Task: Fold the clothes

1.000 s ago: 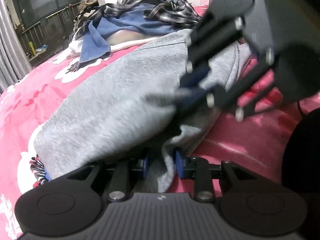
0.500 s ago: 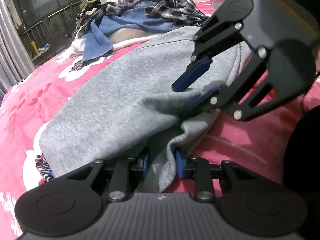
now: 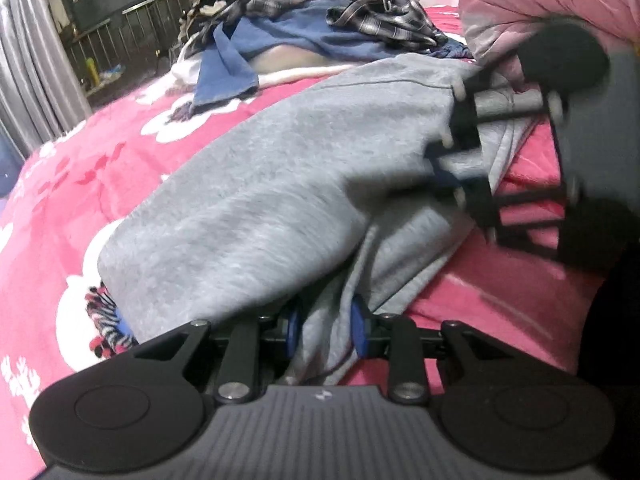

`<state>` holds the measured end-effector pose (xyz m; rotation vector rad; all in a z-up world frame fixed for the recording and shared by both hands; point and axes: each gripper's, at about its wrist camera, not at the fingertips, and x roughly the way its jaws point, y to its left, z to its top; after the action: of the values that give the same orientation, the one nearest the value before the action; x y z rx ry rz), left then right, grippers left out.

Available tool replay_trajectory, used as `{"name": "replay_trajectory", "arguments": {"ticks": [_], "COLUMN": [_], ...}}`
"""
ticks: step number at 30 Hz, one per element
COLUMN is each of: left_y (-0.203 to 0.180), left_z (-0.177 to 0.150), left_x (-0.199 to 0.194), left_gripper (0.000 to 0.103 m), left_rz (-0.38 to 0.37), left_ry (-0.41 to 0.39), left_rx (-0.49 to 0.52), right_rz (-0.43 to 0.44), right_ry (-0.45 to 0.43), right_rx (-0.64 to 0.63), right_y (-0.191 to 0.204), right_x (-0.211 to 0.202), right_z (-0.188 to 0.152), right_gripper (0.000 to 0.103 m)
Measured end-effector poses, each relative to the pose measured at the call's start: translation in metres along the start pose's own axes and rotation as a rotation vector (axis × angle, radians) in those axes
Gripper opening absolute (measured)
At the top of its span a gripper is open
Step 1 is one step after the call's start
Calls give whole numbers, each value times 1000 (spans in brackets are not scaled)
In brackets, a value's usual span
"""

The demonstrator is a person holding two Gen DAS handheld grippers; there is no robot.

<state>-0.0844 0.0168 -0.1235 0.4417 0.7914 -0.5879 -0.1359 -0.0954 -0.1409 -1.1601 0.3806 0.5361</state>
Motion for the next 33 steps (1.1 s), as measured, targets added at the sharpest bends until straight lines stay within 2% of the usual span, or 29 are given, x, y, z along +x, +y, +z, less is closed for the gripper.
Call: {"name": "replay_trajectory", "arguments": {"ticks": [1, 4, 8, 12, 14, 17, 20, 22, 26, 29, 31, 33], "left_y": [-1, -2, 16, 43, 54, 57, 45, 33, 5, -8, -15, -17], "left_z": [0, -3, -3, -7, -10, -8, -2, 4, 14, 12, 8, 7], "left_x": [0, -5, -15, -24, -32, -54, -76, -77, -53, -18, -5, -3], "left_gripper": [28, 28, 25, 15, 15, 16, 35, 36, 46, 45, 41, 38], "left_rz": [2, 17, -3, -68, -93, -96, -47, -24, 33, 84, 113, 124], "left_ry": [3, 16, 66, 150, 178, 146, 45, -1, -53, -15, -16, -28], "left_rx": [7, 35, -36, -177, -218, -209, -109, -26, 160, 279, 327, 343], "right_rz": [4, 22, 53, 140, 181, 219, 241, 261, 310, 337, 352, 359], "right_ry": [11, 16, 12, 6, 10, 15, 16, 21, 31, 41, 40, 21], "right_rx": [-29, 8, 31, 155, 228, 310, 350, 381, 453, 535, 602, 649], "right_y": [10, 5, 0, -18, -26, -37, -39, -44, -55, -66, -77, -87], "right_x": [4, 7, 7, 4, 4, 7, 7, 10, 15, 16, 14, 5], "right_z": [-3, -4, -5, -7, -9, -12, -15, -15, -19, -23, -26, -28], "right_gripper": [7, 7, 7, 7, 7, 7, 7, 7, 8, 11, 25, 27]}}
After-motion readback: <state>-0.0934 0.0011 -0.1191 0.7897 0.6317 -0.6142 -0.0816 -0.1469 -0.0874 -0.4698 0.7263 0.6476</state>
